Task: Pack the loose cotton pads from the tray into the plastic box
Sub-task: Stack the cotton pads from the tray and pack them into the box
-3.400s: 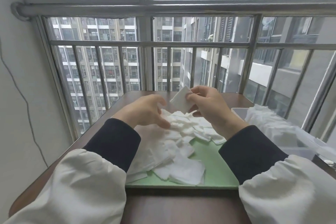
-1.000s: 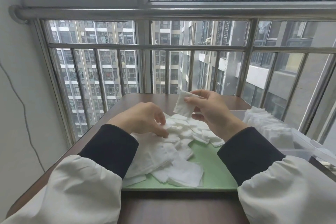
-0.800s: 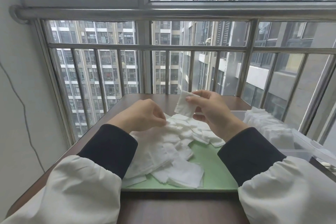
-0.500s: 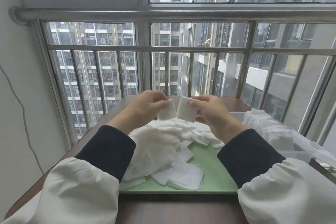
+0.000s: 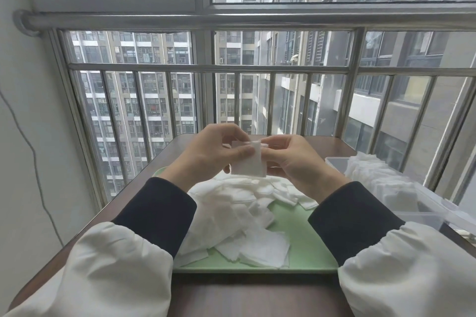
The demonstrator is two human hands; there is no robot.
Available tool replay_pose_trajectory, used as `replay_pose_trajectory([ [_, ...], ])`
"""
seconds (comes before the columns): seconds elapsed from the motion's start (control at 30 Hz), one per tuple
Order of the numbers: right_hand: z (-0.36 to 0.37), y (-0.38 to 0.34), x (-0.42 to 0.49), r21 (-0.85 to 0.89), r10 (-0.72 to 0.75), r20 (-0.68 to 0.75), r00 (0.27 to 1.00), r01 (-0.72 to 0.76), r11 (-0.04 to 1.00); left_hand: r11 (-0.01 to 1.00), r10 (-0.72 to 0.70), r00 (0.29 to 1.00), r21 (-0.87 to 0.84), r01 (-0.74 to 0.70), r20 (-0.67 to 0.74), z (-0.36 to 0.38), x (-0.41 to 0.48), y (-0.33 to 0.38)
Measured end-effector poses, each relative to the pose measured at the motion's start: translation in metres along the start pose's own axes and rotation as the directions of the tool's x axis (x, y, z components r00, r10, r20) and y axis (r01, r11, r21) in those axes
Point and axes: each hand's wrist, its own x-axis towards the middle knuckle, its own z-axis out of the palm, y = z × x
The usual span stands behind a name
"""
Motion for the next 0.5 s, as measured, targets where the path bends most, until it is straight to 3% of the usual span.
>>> replay_pose_trajectory([
  [0.33,0.0029,-0.0055,-0.0025,0.086,0.06,0.079,0.995,-0.067,0.994,0.986,0.013,0.998,0.164,-0.003,-0.059,0.0018,-0.0002,0.0],
  [0.5,0.0008,-0.0042,-0.0049,0.131,-0.047,0.182,0.982,0.023,0.991,0.985,-0.021,0.992,0.168,0.043,-0.128,-0.0045,0.0012,0.0065],
])
